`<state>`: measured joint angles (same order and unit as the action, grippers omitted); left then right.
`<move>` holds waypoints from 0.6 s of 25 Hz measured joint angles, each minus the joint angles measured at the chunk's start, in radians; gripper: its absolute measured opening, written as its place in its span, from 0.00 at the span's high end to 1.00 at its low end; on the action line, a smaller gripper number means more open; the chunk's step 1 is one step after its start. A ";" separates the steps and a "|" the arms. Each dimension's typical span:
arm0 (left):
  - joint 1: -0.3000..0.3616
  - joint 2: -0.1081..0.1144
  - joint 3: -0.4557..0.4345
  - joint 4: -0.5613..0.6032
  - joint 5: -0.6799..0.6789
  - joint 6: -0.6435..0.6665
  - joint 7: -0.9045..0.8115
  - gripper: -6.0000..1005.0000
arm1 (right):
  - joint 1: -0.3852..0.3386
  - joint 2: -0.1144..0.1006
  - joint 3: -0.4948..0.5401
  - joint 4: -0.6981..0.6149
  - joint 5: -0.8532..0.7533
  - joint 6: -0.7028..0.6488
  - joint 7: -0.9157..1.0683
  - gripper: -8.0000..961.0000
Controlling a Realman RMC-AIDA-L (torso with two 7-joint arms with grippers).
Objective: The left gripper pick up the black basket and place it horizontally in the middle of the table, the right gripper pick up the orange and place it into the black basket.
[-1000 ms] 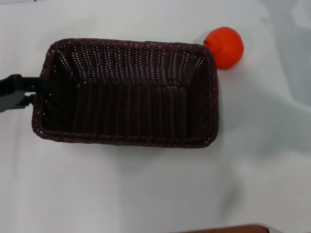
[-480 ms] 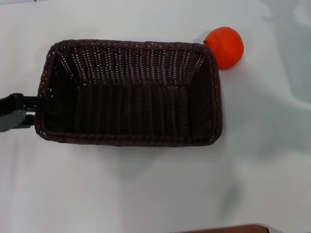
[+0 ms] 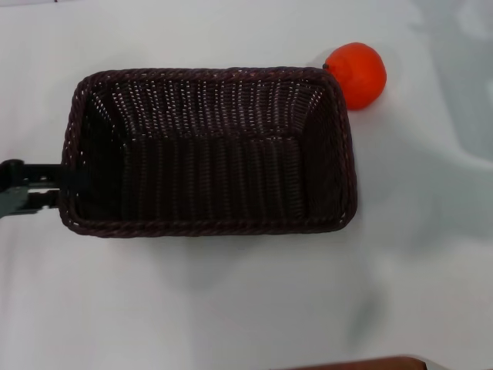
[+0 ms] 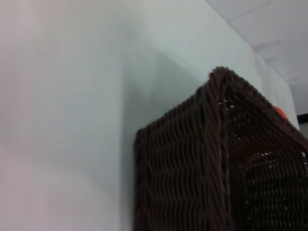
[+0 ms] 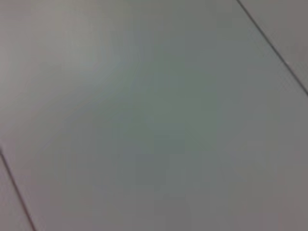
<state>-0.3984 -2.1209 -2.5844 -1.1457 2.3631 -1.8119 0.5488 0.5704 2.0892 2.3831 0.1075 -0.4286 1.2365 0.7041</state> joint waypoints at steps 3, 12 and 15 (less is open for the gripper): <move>0.015 0.031 -0.021 0.005 -0.002 0.012 0.037 0.38 | -0.008 -0.015 -0.097 0.052 -0.018 -0.033 0.074 0.02; 0.050 0.101 -0.289 0.094 -0.175 0.035 0.357 0.38 | -0.015 -0.217 -0.365 0.379 -0.670 -0.210 0.771 0.02; 0.087 0.093 -0.291 0.126 -0.336 0.069 0.471 0.38 | 0.009 -0.274 -0.370 0.505 -0.999 -0.183 1.096 0.02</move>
<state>-0.3112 -2.0279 -2.8754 -1.0194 2.0270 -1.7427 1.0200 0.5791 1.8156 2.0128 0.6126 -1.4281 1.0539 1.8000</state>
